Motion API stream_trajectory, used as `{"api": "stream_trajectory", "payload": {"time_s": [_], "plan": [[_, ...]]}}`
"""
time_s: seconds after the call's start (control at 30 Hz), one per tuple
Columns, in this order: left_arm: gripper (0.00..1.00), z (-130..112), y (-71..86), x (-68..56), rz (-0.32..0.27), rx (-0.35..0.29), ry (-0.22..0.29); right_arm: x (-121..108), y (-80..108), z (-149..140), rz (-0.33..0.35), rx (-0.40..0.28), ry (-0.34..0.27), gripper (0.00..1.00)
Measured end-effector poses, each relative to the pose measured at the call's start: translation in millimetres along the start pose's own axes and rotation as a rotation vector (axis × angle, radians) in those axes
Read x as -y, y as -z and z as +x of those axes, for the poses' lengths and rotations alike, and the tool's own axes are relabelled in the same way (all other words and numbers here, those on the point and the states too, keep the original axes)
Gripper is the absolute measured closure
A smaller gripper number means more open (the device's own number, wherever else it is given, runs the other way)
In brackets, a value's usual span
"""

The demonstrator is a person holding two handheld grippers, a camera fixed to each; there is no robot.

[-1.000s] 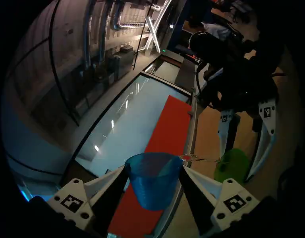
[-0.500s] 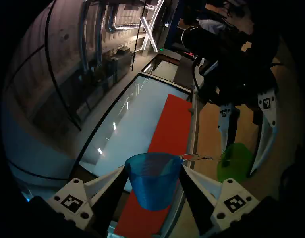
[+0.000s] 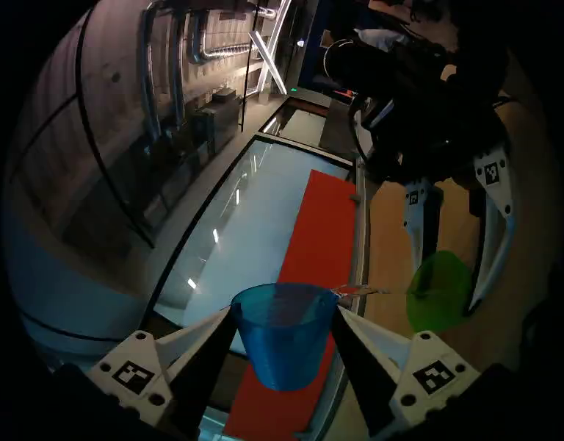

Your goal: Pour water

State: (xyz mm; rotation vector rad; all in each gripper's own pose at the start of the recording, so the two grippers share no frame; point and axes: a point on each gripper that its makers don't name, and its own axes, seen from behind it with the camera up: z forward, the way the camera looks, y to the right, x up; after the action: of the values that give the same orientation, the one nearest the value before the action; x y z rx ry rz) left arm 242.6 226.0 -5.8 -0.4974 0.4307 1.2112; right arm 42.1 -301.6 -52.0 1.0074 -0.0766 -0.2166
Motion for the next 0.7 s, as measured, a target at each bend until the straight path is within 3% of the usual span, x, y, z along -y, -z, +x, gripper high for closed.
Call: {"api": "stream_trajectory", "payload": {"time_s": [0.7], "plan": [[0.14,0.2,1.1,6.1,-0.001,-0.002,-0.066,-0.6,0.7,3.7,-0.001,-0.001,0.004,0.11]]}}
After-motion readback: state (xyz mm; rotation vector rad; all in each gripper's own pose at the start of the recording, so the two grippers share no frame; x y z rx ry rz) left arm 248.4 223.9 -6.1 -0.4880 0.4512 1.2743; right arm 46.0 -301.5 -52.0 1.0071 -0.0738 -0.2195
